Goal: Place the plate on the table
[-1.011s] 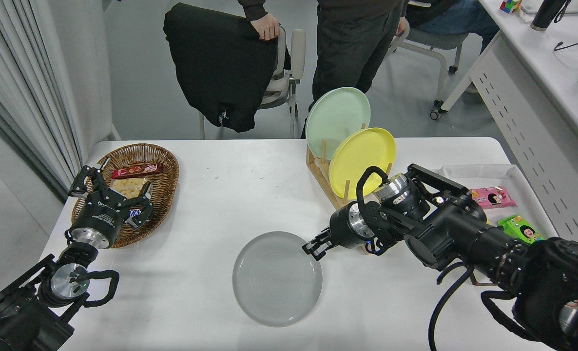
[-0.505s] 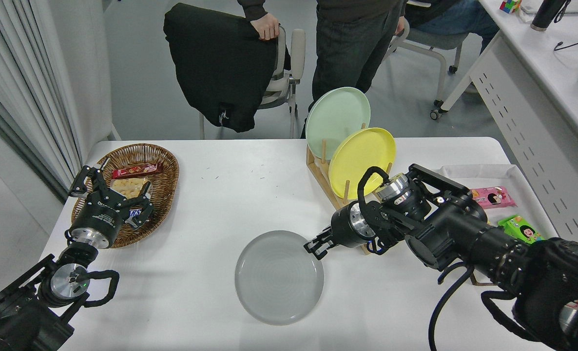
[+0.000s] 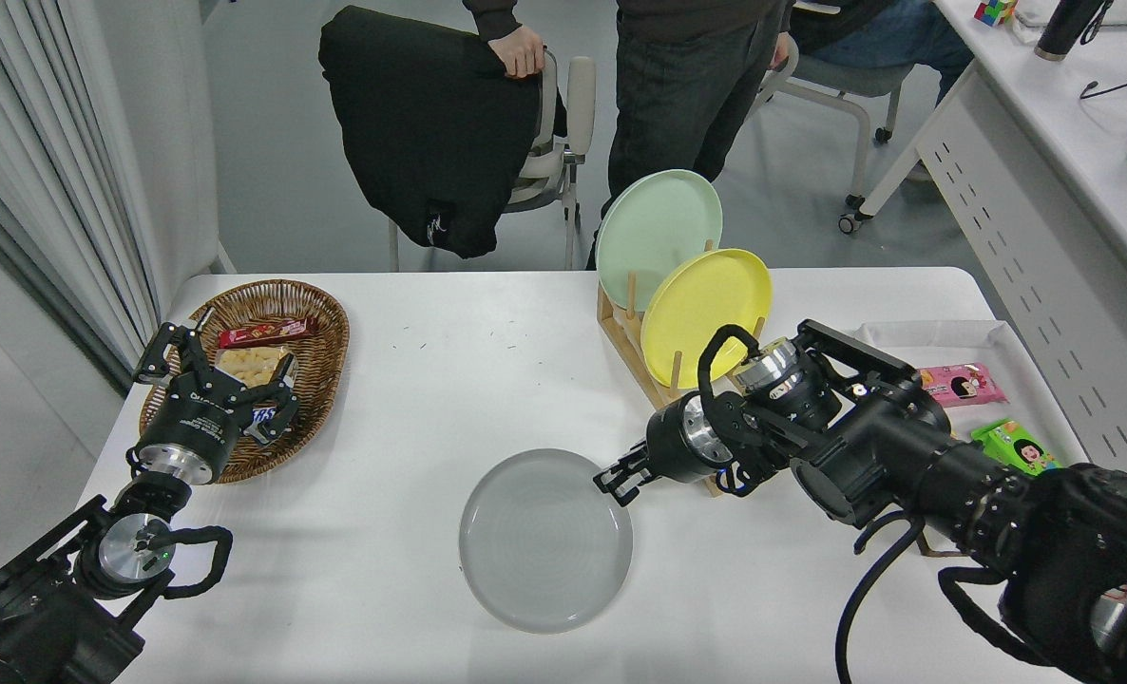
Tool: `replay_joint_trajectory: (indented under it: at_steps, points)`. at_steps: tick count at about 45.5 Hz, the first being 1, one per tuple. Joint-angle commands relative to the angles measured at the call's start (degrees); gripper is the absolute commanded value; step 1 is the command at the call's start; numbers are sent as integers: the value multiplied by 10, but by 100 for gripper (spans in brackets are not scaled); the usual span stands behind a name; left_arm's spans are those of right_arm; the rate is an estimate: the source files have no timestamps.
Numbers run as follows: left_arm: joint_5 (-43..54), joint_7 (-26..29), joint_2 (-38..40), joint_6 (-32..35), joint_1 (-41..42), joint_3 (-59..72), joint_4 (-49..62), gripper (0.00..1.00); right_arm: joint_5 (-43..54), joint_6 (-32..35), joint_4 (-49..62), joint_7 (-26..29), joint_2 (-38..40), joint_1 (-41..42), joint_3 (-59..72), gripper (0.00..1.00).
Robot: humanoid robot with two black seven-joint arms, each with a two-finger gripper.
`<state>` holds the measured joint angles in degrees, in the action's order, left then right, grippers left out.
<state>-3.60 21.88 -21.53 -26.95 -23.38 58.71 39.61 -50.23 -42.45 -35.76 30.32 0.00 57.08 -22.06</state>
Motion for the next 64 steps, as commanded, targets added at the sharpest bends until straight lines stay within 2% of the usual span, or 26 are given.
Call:
replay_joint_trajectory:
  at_steps: [1,22,24,26,27,38,42,46,50,57,64]
  points:
    - [0,0,0,1,0,0,0,98,0,0,6,0,0,-3,0,0]
    - [0,0,0,1,0,0,0,98,0,0,7,0,0,-6,0,0]
    - [0,0,0,1,0,0,0,98,0,0,7,0,0,-5,0,10]
    - [0,0,0,0,0,0,-1,98,0,0,7,0,0,-5,0,24]
    - [0,0,0,0,0,0,0,98,0,0,7,0,0,-6,0,26]
    - [0,0,0,1,0,0,0,98,0,0,7,0,0,-5,-1,28]
    - [0,0,0,0,0,0,-1,98,1,0,7,0,0,-5,-1,41]
    - [0,0,0,0,0,0,-1,98,9,0,7,0,0,-5,-1,45]
    - [0,0,0,1,0,0,-1,98,14,0,5,0,0,-5,-2,62]
    - [0,0,0,0,0,0,0,98,45,6,1,0,0,-5,-5,64]
    - [0,0,0,0,0,0,0,98,53,16,-3,0,0,-2,-5,73]
